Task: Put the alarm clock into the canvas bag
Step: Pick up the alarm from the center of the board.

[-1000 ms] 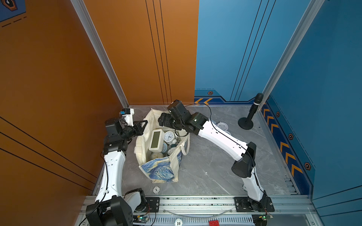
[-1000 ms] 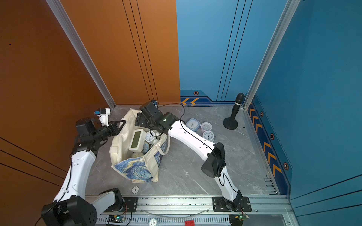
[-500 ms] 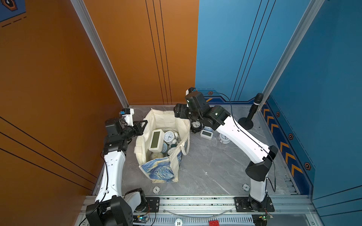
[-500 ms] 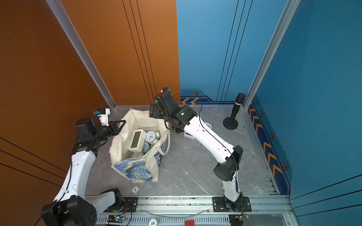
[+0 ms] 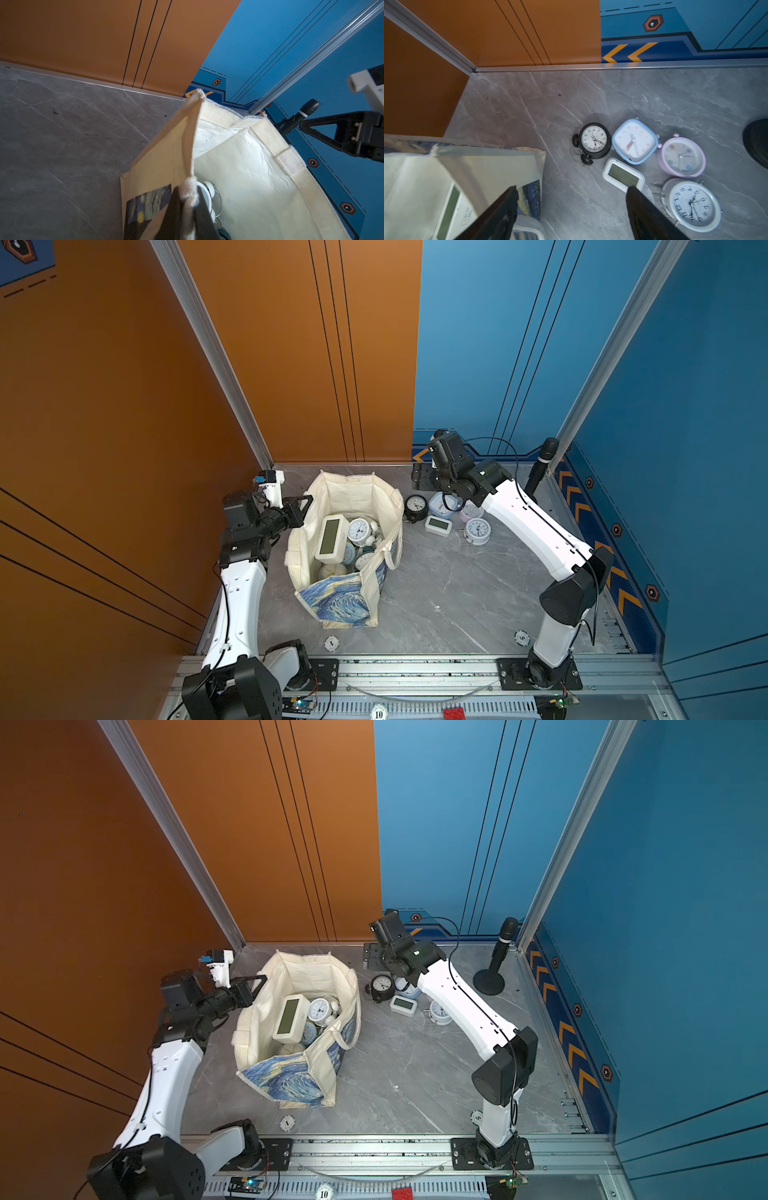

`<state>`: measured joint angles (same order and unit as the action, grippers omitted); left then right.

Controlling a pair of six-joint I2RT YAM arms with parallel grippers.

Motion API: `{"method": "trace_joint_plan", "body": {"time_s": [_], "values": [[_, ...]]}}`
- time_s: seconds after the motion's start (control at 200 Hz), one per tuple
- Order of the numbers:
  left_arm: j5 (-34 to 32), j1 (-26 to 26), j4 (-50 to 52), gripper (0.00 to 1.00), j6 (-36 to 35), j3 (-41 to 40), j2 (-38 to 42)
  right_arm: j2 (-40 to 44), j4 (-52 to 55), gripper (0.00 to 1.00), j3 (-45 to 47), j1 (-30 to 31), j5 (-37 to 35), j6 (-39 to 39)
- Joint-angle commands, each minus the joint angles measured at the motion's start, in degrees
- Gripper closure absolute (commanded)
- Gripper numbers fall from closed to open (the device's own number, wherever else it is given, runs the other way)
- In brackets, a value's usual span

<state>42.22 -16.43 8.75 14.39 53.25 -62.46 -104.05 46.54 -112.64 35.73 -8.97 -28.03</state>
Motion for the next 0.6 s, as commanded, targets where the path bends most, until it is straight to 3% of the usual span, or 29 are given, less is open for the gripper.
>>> {"method": "trace_joint_plan", "body": {"time_s": [0.0, 0.35, 0.596], "values": [[-0.22, -0.27, -2.56, 1.0, -0.57, -0.41, 1.11, -0.84, 1.42, 0.16, 1.17, -1.85, 4.77, 3.07], [-0.29, -0.36, -2.61, 1.0, -0.52, -0.43, 1.15, -11.19, 1.97, 0.13, -2.01, -4.86, 9.96, 9.97], [-0.2, -0.27, -2.64, 1.0, -0.4, -0.4, 0.91, -20.81, 3.67, 0.12, -7.94, -5.3, 9.28, 15.88]]}}
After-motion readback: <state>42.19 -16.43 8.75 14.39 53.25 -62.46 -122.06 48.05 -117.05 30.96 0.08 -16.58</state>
